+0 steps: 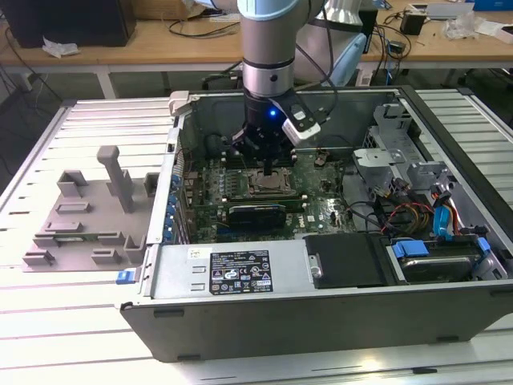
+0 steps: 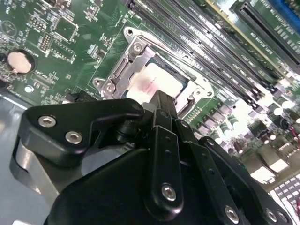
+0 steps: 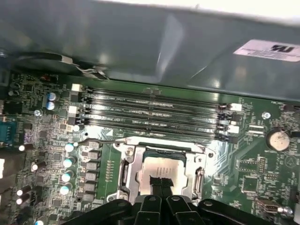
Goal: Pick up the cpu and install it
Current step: 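Close the cpu cover, then install the first cpu locking lever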
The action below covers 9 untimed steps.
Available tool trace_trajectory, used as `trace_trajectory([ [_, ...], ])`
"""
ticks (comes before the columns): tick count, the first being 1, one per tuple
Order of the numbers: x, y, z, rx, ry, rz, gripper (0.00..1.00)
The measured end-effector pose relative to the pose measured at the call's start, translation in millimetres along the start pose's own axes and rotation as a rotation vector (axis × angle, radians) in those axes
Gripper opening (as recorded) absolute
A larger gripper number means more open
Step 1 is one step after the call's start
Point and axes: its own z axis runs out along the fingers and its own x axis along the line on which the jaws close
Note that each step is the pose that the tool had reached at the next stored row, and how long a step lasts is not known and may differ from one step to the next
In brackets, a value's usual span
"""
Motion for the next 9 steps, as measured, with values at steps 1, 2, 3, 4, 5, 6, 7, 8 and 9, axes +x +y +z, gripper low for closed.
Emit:
trace_trajectory([
  [1,-0.2,0.0,-4.3,0.0008,0.0001,0.0,0.11],
  [2,-0.2,0.0,-6.1,0.0011,0.0001,0.0,0.11],
  [3,-0.2,0.0,-6.1,0.0009,0.0,0.0,0.11],
  [4,-0.2,0.0,-6.1,0.0009,0.0,0.0,0.11],
  [5,-0.2,0.0,-6.2,0.0011,0.0001,0.0,0.11],
  [6,-0.2,0.0,-6.3,0.0011,0.0002,0.0,0.11],
  [7,-0.2,0.0,-6.3,0.0011,0.0001,0.0,0.11],
  [8,-0.2,0.0,-6.3,0.0011,0.0001,0.0,0.11],
  [9,-0.2,0.0,-6.3,0.0011,0.0001,0.0,0.11],
])
